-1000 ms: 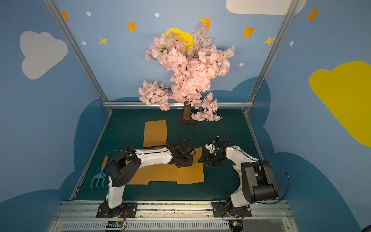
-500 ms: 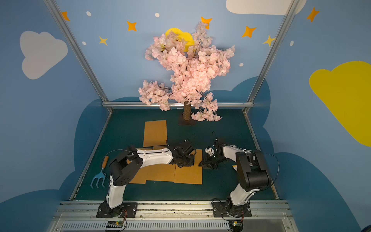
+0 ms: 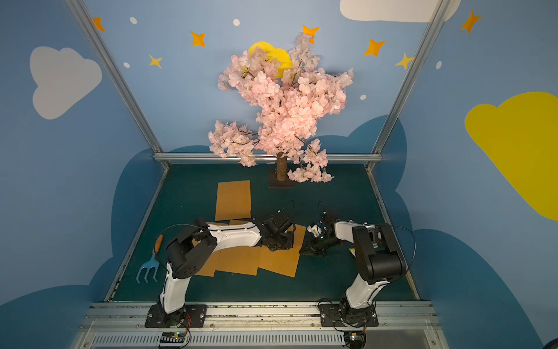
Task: Open the file bag
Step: Pick up the file bag from the center of the board.
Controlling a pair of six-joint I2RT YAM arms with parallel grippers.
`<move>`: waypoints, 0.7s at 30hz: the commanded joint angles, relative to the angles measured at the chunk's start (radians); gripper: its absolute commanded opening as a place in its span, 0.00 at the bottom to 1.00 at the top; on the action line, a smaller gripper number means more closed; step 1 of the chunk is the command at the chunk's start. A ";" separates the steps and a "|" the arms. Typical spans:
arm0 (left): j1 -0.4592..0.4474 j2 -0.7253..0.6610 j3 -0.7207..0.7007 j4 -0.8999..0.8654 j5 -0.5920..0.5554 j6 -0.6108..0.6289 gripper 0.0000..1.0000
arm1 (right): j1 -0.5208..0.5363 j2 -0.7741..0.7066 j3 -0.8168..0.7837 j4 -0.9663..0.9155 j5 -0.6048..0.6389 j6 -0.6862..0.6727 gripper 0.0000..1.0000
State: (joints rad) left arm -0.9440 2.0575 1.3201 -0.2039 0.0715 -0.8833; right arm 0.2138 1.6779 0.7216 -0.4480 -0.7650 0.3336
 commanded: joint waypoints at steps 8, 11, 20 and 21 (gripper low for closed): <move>0.009 0.022 -0.023 -0.152 0.007 0.033 0.14 | -0.002 -0.036 0.004 0.075 -0.087 -0.041 0.00; 0.027 -0.033 -0.005 -0.177 -0.012 0.068 0.27 | -0.005 -0.061 0.001 0.059 -0.072 -0.049 0.00; 0.114 -0.194 -0.001 -0.252 0.010 0.168 0.46 | -0.029 -0.146 0.004 -0.026 -0.048 -0.083 0.00; 0.130 -0.216 -0.015 -0.253 0.018 0.177 0.46 | -0.035 -0.155 0.007 -0.037 -0.046 -0.088 0.00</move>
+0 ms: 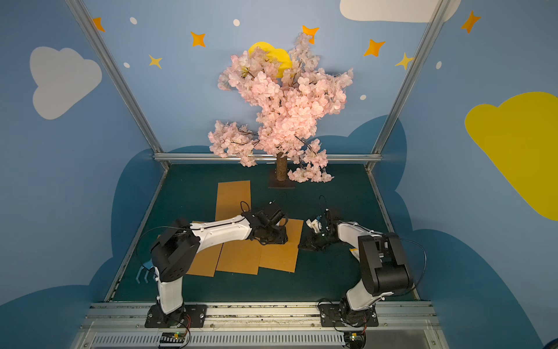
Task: Open the file bag
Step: Pick up the file bag from the center of the board.
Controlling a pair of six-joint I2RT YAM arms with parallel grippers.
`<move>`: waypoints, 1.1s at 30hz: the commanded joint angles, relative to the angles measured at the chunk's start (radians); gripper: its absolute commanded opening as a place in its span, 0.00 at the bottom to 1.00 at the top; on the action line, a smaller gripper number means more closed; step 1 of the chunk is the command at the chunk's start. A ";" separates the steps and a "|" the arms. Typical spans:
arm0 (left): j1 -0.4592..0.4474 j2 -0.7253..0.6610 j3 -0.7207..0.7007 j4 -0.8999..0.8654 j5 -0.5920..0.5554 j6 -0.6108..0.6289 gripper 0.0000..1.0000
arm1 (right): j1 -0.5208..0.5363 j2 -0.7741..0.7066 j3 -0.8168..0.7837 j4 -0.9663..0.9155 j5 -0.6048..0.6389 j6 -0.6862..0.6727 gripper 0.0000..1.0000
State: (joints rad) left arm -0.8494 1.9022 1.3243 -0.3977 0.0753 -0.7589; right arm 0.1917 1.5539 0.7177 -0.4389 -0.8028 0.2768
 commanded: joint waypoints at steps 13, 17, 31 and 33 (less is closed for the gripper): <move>0.218 -0.100 -0.128 0.015 0.203 0.120 0.54 | -0.057 -0.123 0.037 -0.167 0.020 -0.070 0.00; 0.228 -0.058 -0.132 0.059 0.250 0.116 0.54 | -0.057 -0.136 0.044 -0.183 0.019 -0.071 0.00; 0.231 0.031 -0.162 0.167 0.298 0.086 0.40 | -0.053 -0.169 0.074 -0.218 0.002 -0.069 0.00; 0.231 0.046 -0.169 0.191 0.310 0.074 0.40 | -0.050 -0.166 0.075 -0.214 -0.002 -0.066 0.00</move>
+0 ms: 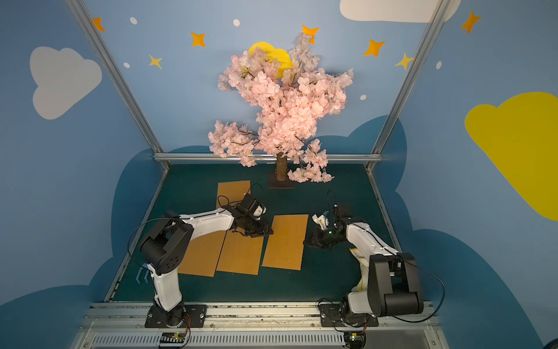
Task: Open the file bag
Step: Pick up the file bag from the center of the board.
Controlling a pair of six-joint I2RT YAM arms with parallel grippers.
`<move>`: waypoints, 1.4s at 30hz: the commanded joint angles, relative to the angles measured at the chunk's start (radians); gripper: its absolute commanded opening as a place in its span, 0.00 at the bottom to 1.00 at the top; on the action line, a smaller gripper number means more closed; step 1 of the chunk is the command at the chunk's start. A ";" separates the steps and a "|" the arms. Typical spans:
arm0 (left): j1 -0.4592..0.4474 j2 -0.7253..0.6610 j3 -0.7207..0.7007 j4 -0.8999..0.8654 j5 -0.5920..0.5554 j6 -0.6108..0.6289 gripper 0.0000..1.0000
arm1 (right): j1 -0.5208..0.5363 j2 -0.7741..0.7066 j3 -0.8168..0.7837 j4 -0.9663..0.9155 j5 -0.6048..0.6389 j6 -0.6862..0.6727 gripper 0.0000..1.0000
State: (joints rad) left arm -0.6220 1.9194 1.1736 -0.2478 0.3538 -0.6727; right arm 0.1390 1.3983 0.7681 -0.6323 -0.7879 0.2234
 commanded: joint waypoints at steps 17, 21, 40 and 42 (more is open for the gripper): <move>0.000 0.079 -0.063 0.142 0.070 -0.065 0.38 | 0.084 0.042 0.045 0.043 -0.016 0.055 0.17; -0.004 0.085 -0.070 0.156 0.075 -0.071 0.37 | 0.098 0.048 0.051 0.059 -0.010 0.074 0.19; 0.026 -0.017 0.044 0.130 0.129 -0.058 0.48 | 0.120 -0.063 0.233 -0.195 0.109 -0.040 0.00; 0.042 -0.050 0.049 0.166 0.169 -0.065 0.48 | 0.120 -0.075 0.260 -0.218 0.104 -0.054 0.00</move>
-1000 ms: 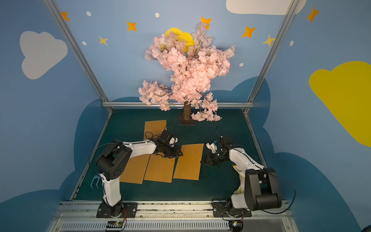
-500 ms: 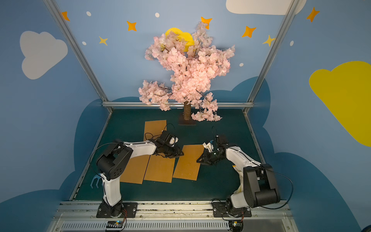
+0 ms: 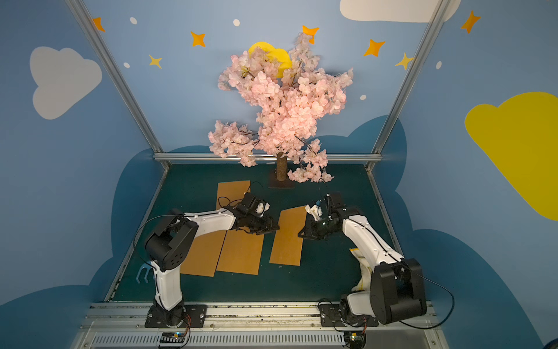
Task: Open the file bag
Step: Pick up the file bag from the center of the board.
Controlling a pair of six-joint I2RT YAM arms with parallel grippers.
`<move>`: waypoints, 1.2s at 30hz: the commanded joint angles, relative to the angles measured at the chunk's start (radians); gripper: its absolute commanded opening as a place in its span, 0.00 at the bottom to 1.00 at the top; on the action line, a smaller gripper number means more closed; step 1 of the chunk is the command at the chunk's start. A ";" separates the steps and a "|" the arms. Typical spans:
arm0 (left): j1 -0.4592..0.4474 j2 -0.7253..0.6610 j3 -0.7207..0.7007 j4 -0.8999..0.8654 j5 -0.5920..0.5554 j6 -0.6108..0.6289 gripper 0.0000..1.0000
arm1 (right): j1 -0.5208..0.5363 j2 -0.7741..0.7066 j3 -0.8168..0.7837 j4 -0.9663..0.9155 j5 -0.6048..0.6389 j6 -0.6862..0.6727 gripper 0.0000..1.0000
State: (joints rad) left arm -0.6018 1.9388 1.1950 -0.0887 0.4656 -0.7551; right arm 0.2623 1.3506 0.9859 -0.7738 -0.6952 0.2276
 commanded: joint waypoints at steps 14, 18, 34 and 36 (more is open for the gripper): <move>0.112 -0.069 -0.231 0.805 0.361 -0.360 0.60 | -0.021 -0.130 0.077 -0.095 -0.090 -0.079 0.00; 0.111 -0.094 -0.233 0.756 0.337 -0.319 0.66 | -0.022 -0.150 0.077 -0.079 -0.133 -0.067 0.00; 0.109 -0.102 -0.216 0.942 0.375 -0.418 0.49 | -0.018 -0.123 0.075 -0.017 -0.145 -0.035 0.00; 0.108 -0.104 -0.220 0.954 0.375 -0.426 0.42 | -0.018 -0.110 0.078 -0.009 -0.145 -0.035 0.00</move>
State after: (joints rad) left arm -0.4885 1.8381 0.9722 0.7815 0.8143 -1.1519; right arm 0.2424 1.2194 1.0447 -0.8032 -0.8310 0.1883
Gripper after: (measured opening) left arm 0.437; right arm 0.053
